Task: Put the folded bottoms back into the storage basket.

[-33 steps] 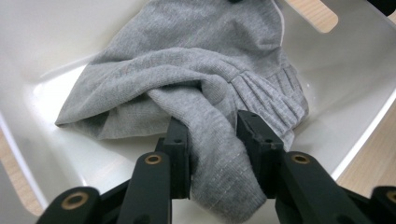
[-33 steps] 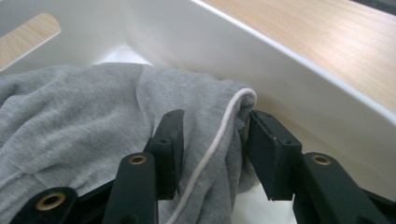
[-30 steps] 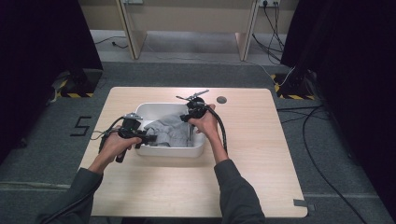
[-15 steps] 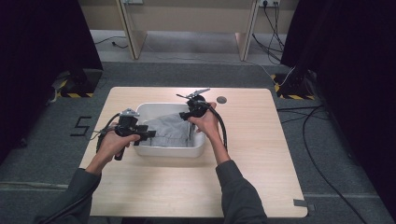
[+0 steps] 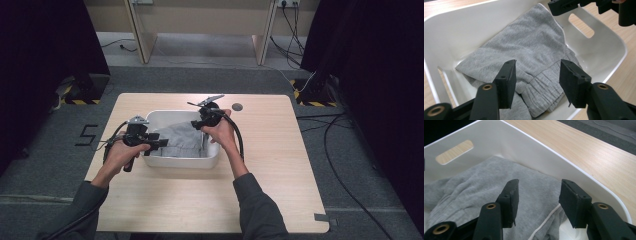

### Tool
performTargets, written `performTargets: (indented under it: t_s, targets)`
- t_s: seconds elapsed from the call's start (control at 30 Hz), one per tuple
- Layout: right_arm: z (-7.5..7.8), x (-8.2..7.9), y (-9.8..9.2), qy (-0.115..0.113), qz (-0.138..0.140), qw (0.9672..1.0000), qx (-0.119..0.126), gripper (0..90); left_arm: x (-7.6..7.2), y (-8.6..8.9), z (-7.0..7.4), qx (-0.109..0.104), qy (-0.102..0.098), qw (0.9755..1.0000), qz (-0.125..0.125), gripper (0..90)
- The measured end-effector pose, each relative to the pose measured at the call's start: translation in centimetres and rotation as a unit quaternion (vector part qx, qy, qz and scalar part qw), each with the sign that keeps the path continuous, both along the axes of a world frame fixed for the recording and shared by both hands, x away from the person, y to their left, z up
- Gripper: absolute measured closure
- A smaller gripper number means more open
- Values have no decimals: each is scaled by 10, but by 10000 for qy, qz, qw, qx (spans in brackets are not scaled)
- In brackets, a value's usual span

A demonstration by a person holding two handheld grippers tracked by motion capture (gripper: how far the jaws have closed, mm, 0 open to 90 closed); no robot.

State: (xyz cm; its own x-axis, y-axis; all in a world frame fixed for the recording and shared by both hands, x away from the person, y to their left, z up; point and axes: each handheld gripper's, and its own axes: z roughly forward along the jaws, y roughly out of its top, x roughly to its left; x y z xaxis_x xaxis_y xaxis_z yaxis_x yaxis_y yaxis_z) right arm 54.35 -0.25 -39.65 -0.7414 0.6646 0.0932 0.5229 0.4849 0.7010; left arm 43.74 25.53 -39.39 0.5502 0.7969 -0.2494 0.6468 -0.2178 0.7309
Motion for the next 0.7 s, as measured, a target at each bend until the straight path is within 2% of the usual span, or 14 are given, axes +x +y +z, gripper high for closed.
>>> performTargets:
  t_s: [0.17,0.3,0.57,0.7]
  targets:
    - [10,-10,-3,-15,55,10000,76,460,-10,1,7,-108,-56,9999,-36,398]
    - [15,-19,-11,-45,72,9999,92,446,-23,0,11,-169,-107,9997,-168,371]
    - [18,-37,-33,-147,60,9999,57,424,-49,-6,16,-386,-249,9982,-377,344]
    - [18,-47,-44,-208,72,9997,96,419,-61,-11,13,-396,-305,9977,-453,341]
